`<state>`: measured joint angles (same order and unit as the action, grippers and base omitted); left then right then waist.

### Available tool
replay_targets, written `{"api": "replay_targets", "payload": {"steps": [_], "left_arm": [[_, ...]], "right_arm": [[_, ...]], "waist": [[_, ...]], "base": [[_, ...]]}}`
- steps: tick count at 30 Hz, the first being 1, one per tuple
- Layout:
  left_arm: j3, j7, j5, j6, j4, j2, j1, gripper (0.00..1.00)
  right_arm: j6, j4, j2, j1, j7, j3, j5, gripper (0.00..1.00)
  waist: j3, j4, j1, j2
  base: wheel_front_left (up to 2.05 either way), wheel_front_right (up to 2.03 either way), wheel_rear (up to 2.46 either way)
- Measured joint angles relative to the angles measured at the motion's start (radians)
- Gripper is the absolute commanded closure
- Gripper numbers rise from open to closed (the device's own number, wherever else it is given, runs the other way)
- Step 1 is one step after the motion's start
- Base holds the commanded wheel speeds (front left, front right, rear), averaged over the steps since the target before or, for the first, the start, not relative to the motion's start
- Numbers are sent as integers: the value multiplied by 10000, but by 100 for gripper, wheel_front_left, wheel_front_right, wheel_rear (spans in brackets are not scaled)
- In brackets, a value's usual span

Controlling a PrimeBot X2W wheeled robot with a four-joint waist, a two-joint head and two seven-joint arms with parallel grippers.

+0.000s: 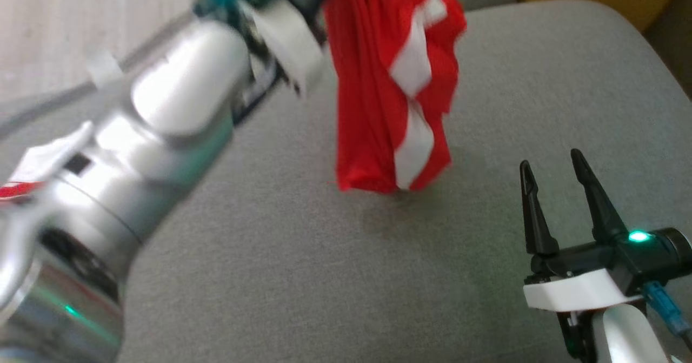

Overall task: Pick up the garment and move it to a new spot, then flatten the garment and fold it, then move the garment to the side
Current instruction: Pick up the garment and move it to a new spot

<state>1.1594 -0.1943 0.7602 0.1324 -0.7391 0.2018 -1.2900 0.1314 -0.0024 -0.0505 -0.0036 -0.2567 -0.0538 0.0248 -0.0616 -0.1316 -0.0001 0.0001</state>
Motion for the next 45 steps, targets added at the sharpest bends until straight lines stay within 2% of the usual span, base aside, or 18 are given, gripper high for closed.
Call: {"api": "replay_targets", "payload": {"steps": [3, 9, 13, 16, 17, 18, 24, 29, 34, 38, 41, 45], "left_arm": [[92, -132, 230, -40, -21, -161, 1010, 100], [98, -479, 715, -537, -437, -140, 4174, 100], [-36, -546, 767, -742, -337, -196, 5875, 100], [-571, -548, 709, -1014, 121, -238, 6749, 100], [-727, -548, 589, -1133, 324, -236, 6993, 69], [-855, -550, 376, -1262, 522, -230, 7225, 0], [-1983, -552, -1325, -2604, 2245, -96, 8821, 0], [-2970, -566, -2389, -3187, 3731, 42, 10393, 0], [-4583, -579, -3384, -3716, 5137, 13, 11785, 0], [-5892, -579, -4192, -3687, 5948, -151, 13021, 0], [-6366, -579, -4558, -3676, 6291, -274, 13448, 0], [-7093, -579, -5227, -3421, 6778, -495, 14124, 0]], "right_arm": [[0, -56, 2, -12, 0, 17, -104, 0], [0, -98, 25, -57, 0, -33, -280, 0], [0, -36, 25, -52, 0, 8, -282, 0], [0, 29, 25, -29, 0, 81, -280, 0], [0, 40, 27, -16, 0, 111, -280, 0], [0, 42, 27, 12, 0, 150, -280, 0], [0, 221, 31, 695, 0, 84, -280, 0], [0, 468, 40, 1133, 0, 10, -341, 0], [0, 646, 54, 1599, 0, 278, -623, 0], [0, 794, 61, 2233, 2, 761, -922, 0], [0, 807, 69, 2465, 2, 798, -955, 0], [0, 805, 90, 2847, 2, 899, -955, 0]], "waist": [[-319, -134, 3, 0], [-784, -361, 4, 0], [-668, -300, 2, 0], [-435, -141, 2, 0], [-335, -79, 2, 0], [-232, -10, 1, 0], [525, 451, -1, 0], [1085, 912, -1, 0], [1455, 1443, -1, 0], [1724, 1947, 1, -1], [1843, 2075, 0, 0], [2022, 2207, 0, 0]], "base": [[0, 0, 0], [0, 0, 0], [0, 0, 0], [0, 0, 0], [0, 0, 0], [0, 0, 0], [0, 0, 0], [0, 0, 0], [0, 0, 0], [0, 0, 0], [0, 0, 0], [0, 0, 0]]}}
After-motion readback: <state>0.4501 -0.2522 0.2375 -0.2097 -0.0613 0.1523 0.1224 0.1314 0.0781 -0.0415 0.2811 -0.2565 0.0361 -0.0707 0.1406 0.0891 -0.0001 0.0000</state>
